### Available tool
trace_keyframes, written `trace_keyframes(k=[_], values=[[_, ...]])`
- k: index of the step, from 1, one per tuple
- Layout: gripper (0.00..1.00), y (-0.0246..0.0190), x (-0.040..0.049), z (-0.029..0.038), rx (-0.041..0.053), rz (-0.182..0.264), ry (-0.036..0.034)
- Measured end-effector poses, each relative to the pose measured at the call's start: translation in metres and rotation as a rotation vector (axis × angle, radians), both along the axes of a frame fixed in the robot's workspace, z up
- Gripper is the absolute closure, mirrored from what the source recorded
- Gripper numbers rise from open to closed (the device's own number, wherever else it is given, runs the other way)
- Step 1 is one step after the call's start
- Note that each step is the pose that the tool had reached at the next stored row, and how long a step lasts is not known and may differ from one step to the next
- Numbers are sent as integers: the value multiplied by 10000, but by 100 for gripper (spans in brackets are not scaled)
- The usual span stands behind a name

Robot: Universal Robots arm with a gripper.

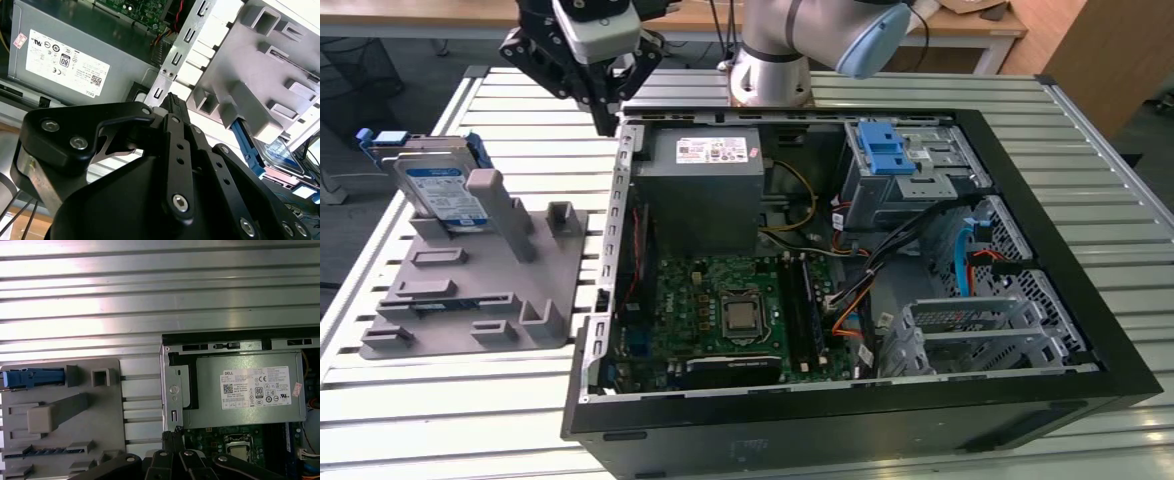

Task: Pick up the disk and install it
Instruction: 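Reach for the disk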

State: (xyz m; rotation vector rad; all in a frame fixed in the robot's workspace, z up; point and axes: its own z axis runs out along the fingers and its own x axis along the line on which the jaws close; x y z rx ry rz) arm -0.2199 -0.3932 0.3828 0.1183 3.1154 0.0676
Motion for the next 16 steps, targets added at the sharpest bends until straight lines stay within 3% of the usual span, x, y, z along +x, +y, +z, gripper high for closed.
trace_keyframes(k=[16], values=[[89, 0, -117, -2, 0, 1, 1]])
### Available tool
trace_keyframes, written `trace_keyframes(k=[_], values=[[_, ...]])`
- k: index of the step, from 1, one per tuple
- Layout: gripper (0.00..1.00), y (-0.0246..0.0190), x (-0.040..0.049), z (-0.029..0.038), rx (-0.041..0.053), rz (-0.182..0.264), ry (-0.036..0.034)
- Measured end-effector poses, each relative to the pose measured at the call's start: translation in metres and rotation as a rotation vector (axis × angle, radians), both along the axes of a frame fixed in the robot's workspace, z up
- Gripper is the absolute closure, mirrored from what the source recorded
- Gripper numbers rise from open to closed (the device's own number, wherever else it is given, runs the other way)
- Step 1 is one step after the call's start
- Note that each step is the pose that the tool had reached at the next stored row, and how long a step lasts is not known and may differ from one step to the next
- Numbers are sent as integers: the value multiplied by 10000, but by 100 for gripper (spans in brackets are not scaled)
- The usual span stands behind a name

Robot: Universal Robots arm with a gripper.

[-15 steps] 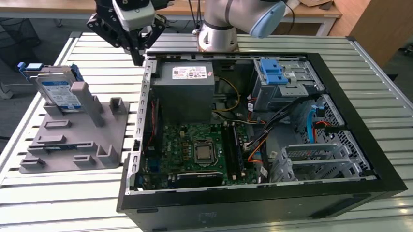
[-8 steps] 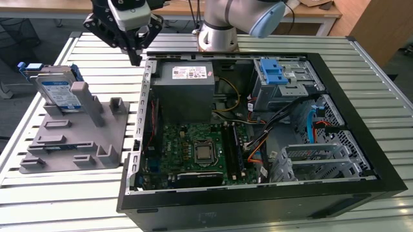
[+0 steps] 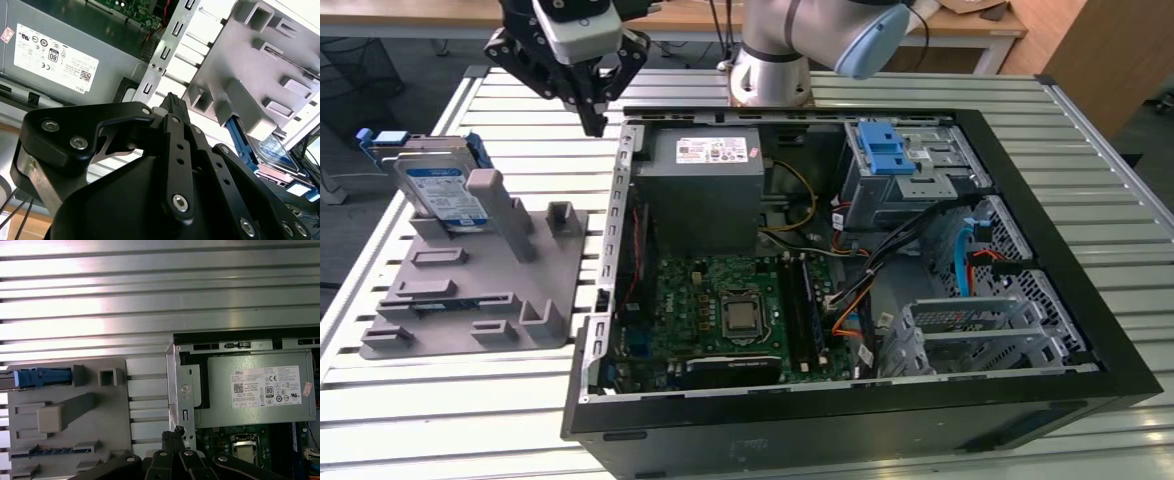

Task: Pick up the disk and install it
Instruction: 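Reach for the disk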

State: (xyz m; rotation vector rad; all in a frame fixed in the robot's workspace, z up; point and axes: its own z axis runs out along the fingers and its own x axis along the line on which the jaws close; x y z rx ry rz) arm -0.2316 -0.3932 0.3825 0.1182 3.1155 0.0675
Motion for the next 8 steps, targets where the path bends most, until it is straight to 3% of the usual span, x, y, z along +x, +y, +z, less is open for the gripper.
trace_keyframes(k=[8], values=[[89, 0, -44, -2, -1, 0, 1]])
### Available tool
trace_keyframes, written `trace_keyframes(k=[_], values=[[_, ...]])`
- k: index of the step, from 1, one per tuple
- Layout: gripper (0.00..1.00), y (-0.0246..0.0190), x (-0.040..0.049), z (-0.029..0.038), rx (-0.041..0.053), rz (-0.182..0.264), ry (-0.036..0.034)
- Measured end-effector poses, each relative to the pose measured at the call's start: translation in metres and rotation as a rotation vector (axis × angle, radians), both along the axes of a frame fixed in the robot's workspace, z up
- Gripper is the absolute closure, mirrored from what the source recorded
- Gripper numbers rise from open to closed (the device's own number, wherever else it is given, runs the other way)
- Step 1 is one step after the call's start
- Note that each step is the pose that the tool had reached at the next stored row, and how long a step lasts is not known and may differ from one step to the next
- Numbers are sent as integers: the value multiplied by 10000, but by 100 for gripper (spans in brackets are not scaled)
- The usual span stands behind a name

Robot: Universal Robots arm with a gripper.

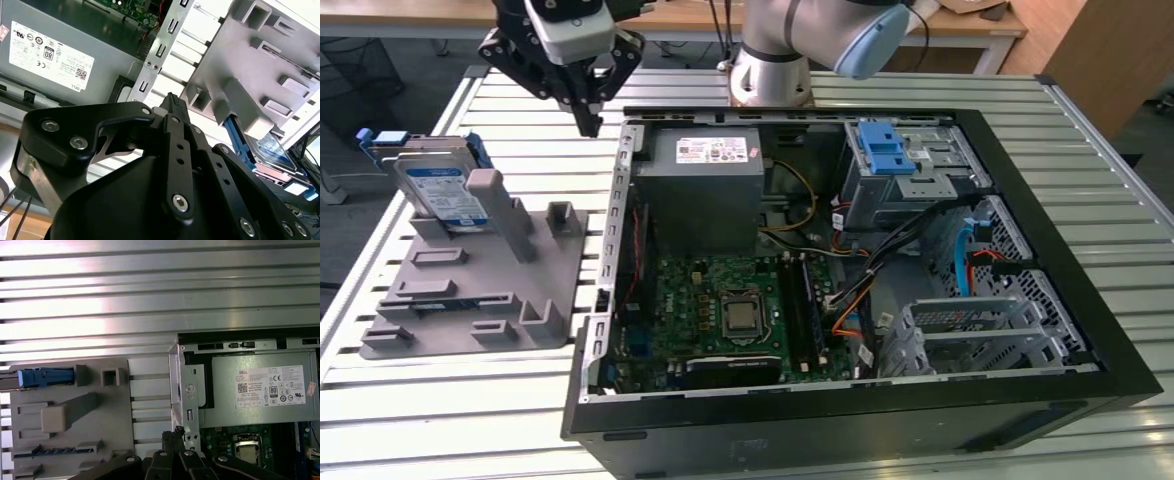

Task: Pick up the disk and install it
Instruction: 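Reach for the disk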

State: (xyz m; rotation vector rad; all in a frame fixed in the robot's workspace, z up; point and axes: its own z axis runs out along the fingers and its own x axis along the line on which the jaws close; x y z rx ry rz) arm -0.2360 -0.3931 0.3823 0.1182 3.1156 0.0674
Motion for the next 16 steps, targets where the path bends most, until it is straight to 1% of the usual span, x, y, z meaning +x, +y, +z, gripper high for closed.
trace_keyframes(k=[16], values=[[89, 0, -83, -5, 1, 0, -1]])
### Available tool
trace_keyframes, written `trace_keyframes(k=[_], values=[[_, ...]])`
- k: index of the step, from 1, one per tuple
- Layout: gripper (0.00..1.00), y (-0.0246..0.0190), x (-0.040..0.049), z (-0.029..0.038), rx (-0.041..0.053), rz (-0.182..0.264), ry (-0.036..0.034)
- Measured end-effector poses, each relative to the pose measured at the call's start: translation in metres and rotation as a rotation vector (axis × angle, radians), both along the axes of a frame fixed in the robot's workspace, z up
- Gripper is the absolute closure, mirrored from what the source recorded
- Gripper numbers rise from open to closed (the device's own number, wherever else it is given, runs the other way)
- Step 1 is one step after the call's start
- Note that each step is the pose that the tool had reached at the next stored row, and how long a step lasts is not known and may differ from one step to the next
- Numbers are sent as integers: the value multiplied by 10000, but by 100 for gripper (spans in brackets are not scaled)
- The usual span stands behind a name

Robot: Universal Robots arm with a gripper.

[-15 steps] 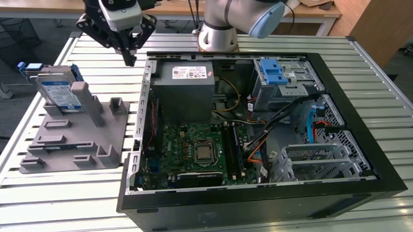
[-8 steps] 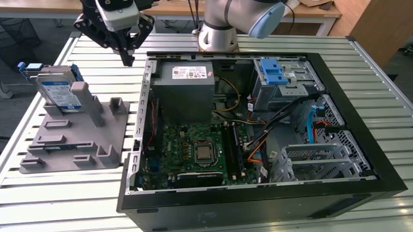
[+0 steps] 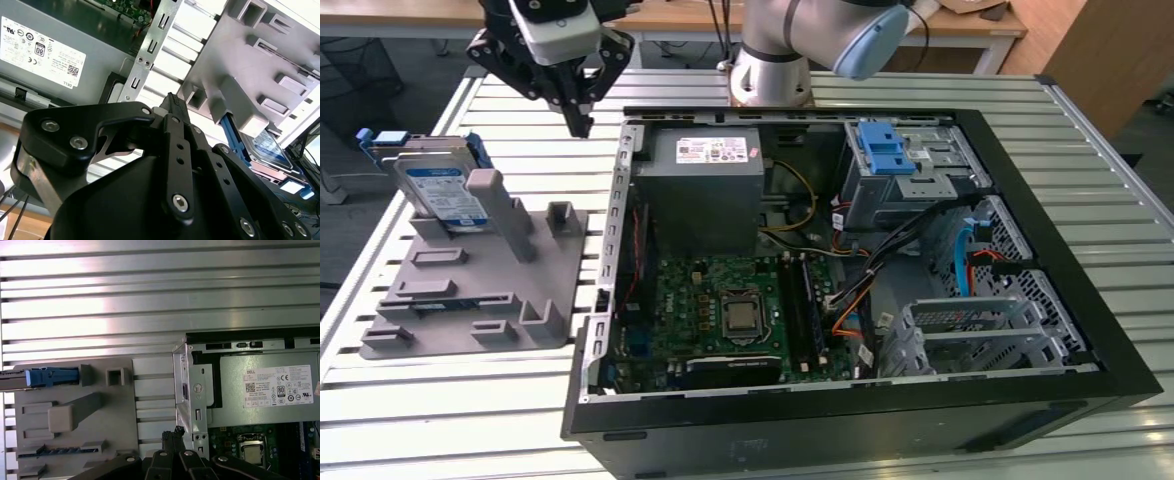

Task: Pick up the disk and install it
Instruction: 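Reach for the disk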

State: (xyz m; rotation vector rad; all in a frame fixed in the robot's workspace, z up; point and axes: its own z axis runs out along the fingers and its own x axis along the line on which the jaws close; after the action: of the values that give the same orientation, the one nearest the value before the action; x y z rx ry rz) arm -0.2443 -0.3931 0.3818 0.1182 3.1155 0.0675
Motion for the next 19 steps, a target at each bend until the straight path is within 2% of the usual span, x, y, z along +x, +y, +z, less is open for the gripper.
trace_keyframes(k=[19], values=[[89, 0, -55, -2, 0, 0, 0]])
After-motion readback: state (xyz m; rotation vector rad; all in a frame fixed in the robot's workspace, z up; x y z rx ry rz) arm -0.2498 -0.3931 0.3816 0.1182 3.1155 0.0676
